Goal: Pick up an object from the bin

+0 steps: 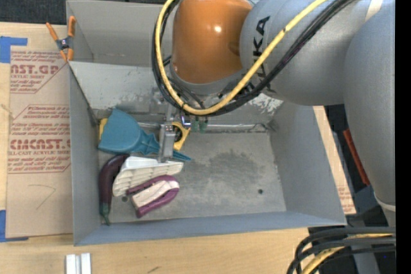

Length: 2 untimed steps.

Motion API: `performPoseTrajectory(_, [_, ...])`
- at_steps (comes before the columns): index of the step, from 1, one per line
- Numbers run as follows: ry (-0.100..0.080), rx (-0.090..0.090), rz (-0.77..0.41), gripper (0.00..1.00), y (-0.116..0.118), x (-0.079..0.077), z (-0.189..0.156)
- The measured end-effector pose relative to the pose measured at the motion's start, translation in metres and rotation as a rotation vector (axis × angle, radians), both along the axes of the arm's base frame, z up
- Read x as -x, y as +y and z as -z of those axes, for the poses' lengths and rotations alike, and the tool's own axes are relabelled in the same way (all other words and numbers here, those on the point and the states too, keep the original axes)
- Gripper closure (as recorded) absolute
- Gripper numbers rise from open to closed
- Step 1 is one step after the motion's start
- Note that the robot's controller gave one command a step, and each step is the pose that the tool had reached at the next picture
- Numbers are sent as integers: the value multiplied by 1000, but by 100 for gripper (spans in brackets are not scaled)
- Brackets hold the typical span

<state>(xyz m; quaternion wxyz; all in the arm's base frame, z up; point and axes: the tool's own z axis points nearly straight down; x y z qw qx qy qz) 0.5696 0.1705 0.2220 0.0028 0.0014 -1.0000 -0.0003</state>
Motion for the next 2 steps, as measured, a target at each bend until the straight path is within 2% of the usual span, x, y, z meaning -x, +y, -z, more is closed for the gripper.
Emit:
performPoseTrajectory(1, [-7, -1, 2, 0, -1, -1, -5])
performPoseTrajectory(2, [-13, -3, -35, 0, -5, -13, 38])
